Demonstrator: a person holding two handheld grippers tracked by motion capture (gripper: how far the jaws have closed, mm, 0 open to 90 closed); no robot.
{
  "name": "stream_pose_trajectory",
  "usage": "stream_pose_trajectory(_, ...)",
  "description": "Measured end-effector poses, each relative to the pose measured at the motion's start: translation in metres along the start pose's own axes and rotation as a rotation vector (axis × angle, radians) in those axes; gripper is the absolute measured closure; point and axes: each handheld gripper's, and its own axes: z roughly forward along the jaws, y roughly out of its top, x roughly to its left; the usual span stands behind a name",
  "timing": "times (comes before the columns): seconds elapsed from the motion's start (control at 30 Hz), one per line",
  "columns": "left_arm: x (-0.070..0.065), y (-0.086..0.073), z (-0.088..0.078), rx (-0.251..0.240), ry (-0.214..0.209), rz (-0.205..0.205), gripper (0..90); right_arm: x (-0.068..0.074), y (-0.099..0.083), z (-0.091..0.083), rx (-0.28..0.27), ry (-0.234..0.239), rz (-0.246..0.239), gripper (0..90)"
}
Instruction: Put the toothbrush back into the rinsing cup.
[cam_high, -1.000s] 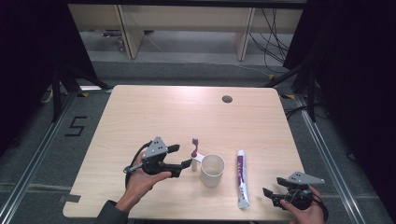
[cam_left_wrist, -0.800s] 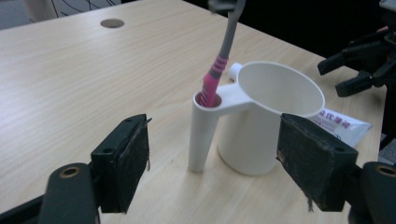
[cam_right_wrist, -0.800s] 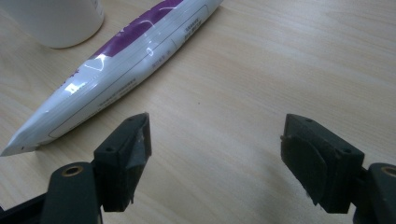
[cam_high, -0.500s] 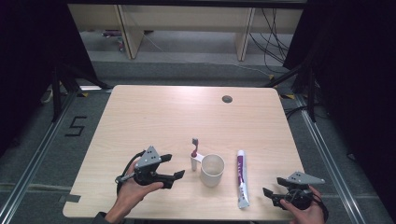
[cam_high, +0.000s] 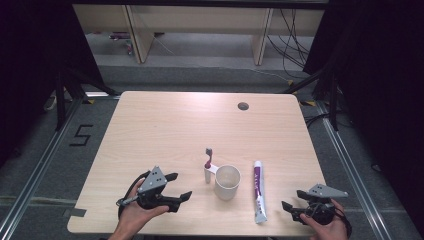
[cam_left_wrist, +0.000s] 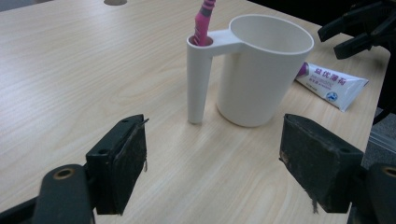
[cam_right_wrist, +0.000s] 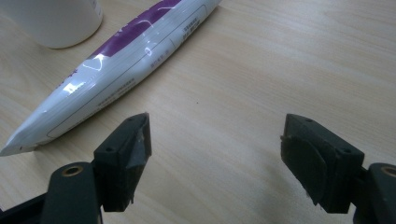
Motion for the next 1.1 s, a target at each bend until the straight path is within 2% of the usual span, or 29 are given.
stream_pose_trajectory(0.17,-0.003,-0.008,-0.002,0.009,0.002,-0.011,22.4,-0.001,0.0,0.0,-0.001,0.003,0.007,25.5)
stream_pose_trajectory(0.2,-0.003,-0.01,-0.003,0.019,0.01,-0.008,22.3,0.001,-0.001,0.001,0.004,0.007,0.032,25.5)
stream_pose_trajectory(0.3,-0.003,-0.016,-0.004,0.025,0.006,-0.009,22.0,-0.001,-0.001,0.0,-0.002,0.006,0.001,25.5)
stream_pose_trajectory(0.37,-0.005,-0.02,-0.006,0.034,0.022,-0.01,22.0,-0.002,-0.001,0.001,-0.003,0.006,0.003,25.5)
stream_pose_trajectory(0.43,-0.005,-0.023,-0.008,0.041,0.019,-0.013,22.0,-0.002,-0.001,0.0,-0.007,0.003,0.005,25.5)
stream_pose_trajectory(0.47,-0.005,-0.024,-0.009,0.034,0.027,-0.015,22.0,0.0,-0.002,-0.001,0.002,0.014,0.041,25.5)
stream_pose_trajectory(0.5,-0.005,-0.025,-0.01,0.038,0.024,-0.013,22.0,-0.001,-0.002,0.0,-0.005,0.004,0.021,25.5)
stream_pose_trajectory(0.53,-0.007,-0.026,-0.011,0.035,0.026,-0.024,22.0,-0.001,-0.002,0.0,-0.005,0.004,0.021,25.5)
stream_pose_trajectory(0.67,-0.01,-0.033,-0.015,0.04,0.032,-0.008,22.0,-0.002,-0.002,-0.001,-0.008,0.003,0.003,25.5)
stream_pose_trajectory(0.8,-0.015,-0.041,-0.016,0.055,0.033,-0.001,22.1,-0.001,-0.003,-0.001,-0.009,-0.002,0.004,25.5)
stream_pose_trajectory(0.93,-0.018,-0.046,-0.019,0.077,0.039,0.027,22.0,-0.001,-0.003,-0.002,-0.006,-0.002,0.015,25.6)
stream_pose_trajectory(0.97,-0.02,-0.047,-0.02,0.069,0.038,0.013,22.0,-0.001,-0.003,-0.002,-0.008,-0.003,0.01,25.5)
stream_pose_trajectory(1.1,-0.024,-0.052,-0.021,0.072,0.04,0.024,22.0,0.0,-0.004,-0.002,-0.006,-0.001,0.013,25.5)
